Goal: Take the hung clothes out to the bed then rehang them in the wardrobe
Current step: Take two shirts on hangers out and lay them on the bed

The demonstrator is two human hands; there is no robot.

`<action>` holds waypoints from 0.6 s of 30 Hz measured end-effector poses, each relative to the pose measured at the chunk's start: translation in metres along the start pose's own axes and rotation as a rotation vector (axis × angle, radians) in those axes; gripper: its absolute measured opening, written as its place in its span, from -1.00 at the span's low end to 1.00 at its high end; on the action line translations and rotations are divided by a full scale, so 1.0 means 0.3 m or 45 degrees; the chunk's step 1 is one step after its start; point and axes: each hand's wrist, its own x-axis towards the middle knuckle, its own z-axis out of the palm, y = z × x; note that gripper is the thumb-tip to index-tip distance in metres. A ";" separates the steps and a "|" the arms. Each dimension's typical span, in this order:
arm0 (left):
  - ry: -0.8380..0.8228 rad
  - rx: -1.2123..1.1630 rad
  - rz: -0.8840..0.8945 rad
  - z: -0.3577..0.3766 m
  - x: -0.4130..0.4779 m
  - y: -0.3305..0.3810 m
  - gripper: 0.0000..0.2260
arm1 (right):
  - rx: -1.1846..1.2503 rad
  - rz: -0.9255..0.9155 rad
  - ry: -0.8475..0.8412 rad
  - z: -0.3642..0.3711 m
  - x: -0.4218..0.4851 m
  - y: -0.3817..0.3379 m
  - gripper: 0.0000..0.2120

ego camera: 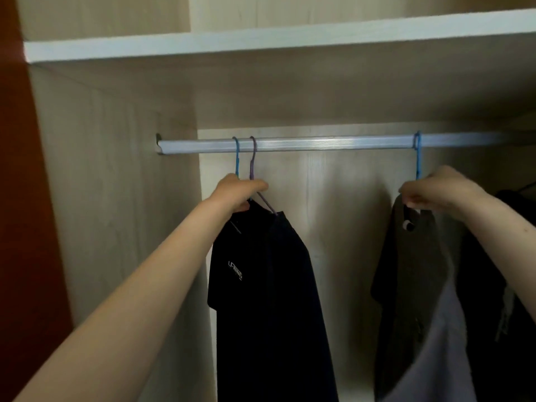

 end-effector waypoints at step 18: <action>0.234 0.202 0.364 0.108 0.069 -0.052 -0.69 | -0.021 -0.121 0.292 0.052 0.111 0.123 -0.76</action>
